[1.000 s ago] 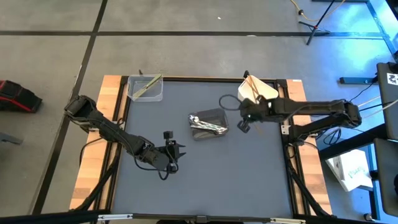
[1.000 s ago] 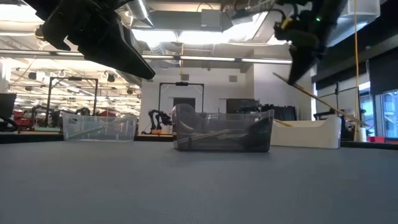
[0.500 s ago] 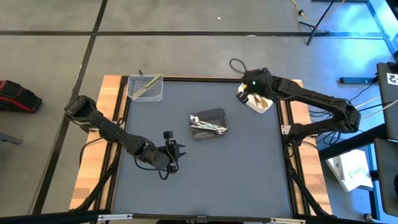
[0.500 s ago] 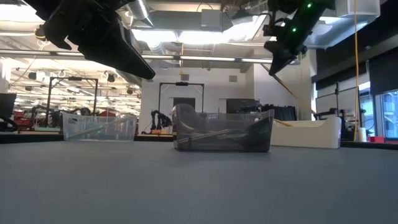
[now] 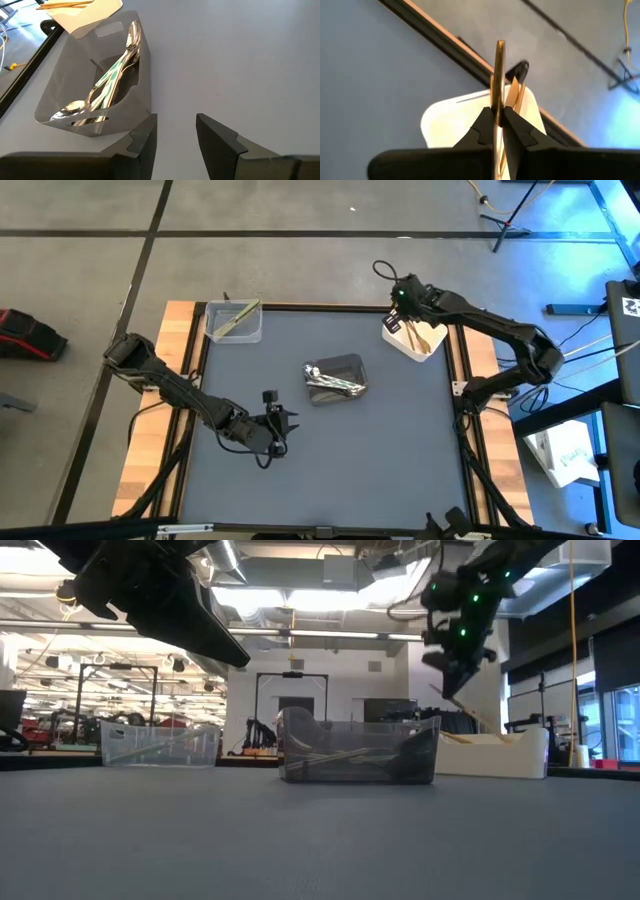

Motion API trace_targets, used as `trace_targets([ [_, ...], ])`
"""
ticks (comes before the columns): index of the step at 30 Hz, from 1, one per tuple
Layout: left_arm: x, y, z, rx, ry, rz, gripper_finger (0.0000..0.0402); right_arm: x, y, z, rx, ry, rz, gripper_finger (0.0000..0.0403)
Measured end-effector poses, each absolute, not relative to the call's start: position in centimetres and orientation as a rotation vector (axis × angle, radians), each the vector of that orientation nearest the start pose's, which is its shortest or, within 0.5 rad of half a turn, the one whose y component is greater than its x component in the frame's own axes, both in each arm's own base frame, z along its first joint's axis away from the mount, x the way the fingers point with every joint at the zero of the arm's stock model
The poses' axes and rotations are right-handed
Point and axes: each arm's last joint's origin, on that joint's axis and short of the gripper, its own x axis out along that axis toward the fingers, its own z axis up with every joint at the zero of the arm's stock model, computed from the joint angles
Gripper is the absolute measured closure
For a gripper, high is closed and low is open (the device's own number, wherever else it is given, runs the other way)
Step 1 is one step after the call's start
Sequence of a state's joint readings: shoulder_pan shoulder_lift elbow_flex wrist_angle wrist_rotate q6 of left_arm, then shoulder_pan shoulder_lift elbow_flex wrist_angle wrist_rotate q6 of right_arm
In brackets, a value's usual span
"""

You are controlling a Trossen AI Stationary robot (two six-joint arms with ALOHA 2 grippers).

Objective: Sort silverware by color (type)
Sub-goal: Put the gold table knife into the white bin

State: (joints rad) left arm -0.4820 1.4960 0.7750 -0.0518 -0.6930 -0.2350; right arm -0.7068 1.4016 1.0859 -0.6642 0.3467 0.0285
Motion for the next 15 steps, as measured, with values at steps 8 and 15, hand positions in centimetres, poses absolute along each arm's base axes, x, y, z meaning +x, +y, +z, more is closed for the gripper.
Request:
trace_targets([
  [8,26.4,-11.7,18.7,0.202,0.612,0.274,0.0270,20.2,-21.2,23.2,0.365,1.106,-1.084,0.0395],
  [15,26.4,-11.7,18.7,0.204,0.613,0.272,0.0270,20.3,-21.7,22.3,0.340,1.163,-1.085,0.0346],
])
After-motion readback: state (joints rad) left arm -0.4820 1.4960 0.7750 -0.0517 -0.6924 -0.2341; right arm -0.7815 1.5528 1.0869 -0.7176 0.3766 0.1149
